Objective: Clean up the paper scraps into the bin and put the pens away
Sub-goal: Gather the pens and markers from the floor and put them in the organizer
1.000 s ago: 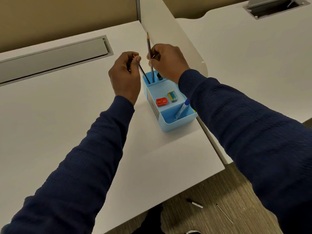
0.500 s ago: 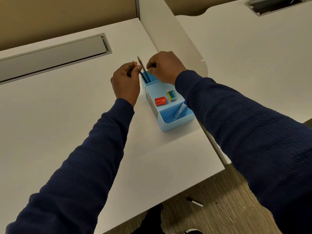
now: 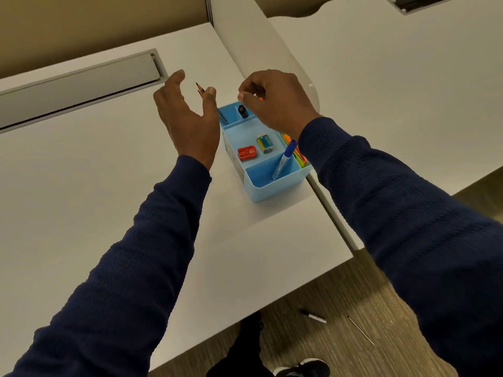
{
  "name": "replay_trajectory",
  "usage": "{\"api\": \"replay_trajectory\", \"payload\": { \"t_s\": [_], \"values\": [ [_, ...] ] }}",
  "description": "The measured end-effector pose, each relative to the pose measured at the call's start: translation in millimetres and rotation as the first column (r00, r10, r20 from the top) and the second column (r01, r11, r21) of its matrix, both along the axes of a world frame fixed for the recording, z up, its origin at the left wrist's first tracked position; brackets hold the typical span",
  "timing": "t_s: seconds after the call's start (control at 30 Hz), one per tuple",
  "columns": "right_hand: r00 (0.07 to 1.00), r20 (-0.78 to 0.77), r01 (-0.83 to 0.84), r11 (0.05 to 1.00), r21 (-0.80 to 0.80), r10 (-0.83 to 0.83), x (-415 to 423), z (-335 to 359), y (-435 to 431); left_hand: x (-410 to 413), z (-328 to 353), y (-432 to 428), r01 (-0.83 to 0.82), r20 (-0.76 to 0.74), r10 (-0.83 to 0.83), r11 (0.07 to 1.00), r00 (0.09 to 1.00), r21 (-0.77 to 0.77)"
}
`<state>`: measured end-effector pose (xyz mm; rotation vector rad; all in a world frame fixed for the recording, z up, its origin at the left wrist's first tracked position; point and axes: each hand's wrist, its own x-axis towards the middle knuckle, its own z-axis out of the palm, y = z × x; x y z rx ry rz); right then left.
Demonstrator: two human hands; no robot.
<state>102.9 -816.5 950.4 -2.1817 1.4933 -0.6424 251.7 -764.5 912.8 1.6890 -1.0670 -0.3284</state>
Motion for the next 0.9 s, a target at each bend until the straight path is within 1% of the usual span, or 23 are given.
{"api": "replay_trajectory", "payload": {
  "t_s": [0.1, 0.2, 0.33, 0.47, 0.63, 0.77, 0.9],
  "values": [
    [0.999, 0.044, 0.02, 1.0, -0.012, -0.02, -13.0, 4.0, 17.3, -12.7, 10.2, 8.7, 0.036, 0.029, -0.035, 0.998, 0.999, -0.06],
    [0.991, 0.125, 0.06, 0.998, -0.025, -0.056, -29.6, 6.6, 39.5, -33.3, 18.4, 19.3, 0.11, 0.044, -0.105, 0.988, 0.993, -0.111],
    [0.981, 0.153, 0.122, 0.992, -0.035, -0.116, -59.8, 3.4, 71.2, -70.9, 26.1, 37.5, 0.229, 0.055, -0.224, 0.964, 0.973, -0.137],
    [0.962, 0.183, 0.208, 0.978, -0.025, -0.2, -101.9, -5.3, 108.4, -115.1, 25.1, 63.5, 0.354, 0.071, -0.348, 0.93, 0.935, -0.098],
    [0.922, 0.204, 0.326, 0.944, 0.049, -0.329, -164.6, -20.6, 163.9, -171.8, 15.2, 102.2, 0.457, 0.099, -0.45, 0.888, 0.887, -0.053],
    [0.893, 0.201, 0.393, 0.916, 0.088, -0.402, -222.4, -35.5, 225.0, -226.3, 2.1, 148.1, 0.535, 0.109, -0.529, 0.844, 0.842, -0.034],
    [0.857, 0.197, 0.463, 0.879, 0.112, -0.476, -283.6, -56.7, 294.0, -285.4, -23.0, 206.9, 0.622, 0.088, -0.623, 0.782, 0.777, 0.046]
  ]
}}
